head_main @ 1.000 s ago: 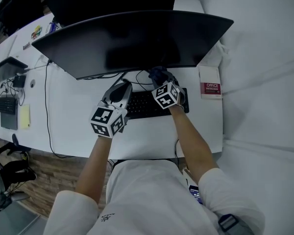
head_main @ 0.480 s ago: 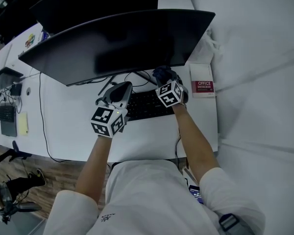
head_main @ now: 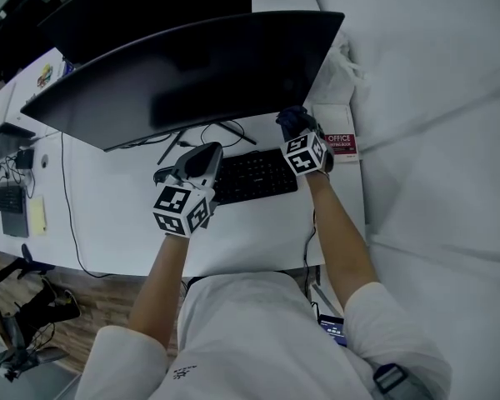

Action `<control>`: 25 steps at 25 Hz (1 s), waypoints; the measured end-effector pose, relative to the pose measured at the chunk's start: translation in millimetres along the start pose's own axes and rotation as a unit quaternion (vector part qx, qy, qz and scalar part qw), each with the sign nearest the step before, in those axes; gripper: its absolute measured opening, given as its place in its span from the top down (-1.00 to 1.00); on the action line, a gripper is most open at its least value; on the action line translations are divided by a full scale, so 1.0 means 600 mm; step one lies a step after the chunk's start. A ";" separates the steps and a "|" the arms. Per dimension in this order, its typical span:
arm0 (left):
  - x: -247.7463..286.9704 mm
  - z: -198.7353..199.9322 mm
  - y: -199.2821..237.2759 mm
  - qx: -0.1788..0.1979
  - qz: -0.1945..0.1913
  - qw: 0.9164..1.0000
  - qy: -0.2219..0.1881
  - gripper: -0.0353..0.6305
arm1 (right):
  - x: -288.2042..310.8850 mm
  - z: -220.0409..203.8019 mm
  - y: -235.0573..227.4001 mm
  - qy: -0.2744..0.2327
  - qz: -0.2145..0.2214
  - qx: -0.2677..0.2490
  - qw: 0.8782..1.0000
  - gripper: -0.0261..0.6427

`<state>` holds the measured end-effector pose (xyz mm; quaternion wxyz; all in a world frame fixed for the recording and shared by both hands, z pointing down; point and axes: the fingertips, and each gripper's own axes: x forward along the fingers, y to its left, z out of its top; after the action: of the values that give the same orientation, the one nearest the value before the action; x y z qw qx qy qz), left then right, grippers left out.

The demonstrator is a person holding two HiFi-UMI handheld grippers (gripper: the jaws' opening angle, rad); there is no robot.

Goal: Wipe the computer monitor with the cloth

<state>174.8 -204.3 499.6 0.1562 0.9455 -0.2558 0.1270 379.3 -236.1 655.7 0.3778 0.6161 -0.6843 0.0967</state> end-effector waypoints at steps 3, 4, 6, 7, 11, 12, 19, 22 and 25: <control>-0.003 -0.006 -0.003 0.001 0.003 1.000 0.002 0.88 | -0.005 -0.012 -0.020 0.005 -0.009 0.000 1.000 0.46; -0.004 -0.007 -0.004 0.001 0.004 1.000 0.002 0.88 | -0.008 -0.015 -0.026 0.005 -0.013 0.003 1.000 0.46; -0.008 -0.008 -0.007 0.000 0.005 1.000 0.003 0.88 | -0.013 -0.020 -0.035 0.005 -0.020 0.010 1.000 0.46; -0.010 -0.009 -0.009 0.001 0.006 1.000 0.002 0.88 | -0.016 -0.022 -0.040 0.005 -0.024 0.012 1.000 0.46; -0.021 -0.012 -0.017 0.003 0.004 1.000 0.002 0.88 | -0.039 -0.023 -0.060 -0.006 -0.045 0.038 0.998 0.46; -0.026 -0.013 -0.019 0.003 0.003 1.000 0.002 0.88 | -0.050 -0.024 -0.063 -0.010 -0.052 0.048 0.997 0.46; -0.094 -0.007 -0.033 0.008 -0.006 1.000 -0.020 0.88 | -0.185 -0.009 -0.031 -0.095 -0.073 0.163 0.979 0.46; -0.143 -0.007 -0.032 0.007 -0.006 0.999 -0.032 0.88 | -0.264 0.019 0.004 -0.140 -0.070 0.207 0.966 0.46; -0.202 -0.016 -0.031 0.004 -0.007 0.999 -0.040 0.88 | -0.344 0.050 0.053 -0.185 -0.057 0.243 0.950 0.46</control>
<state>81.6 -131.8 465.4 0.1428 0.9523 -0.2548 0.0888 328.9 -87.7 514.1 0.0883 0.7342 -0.6617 0.1233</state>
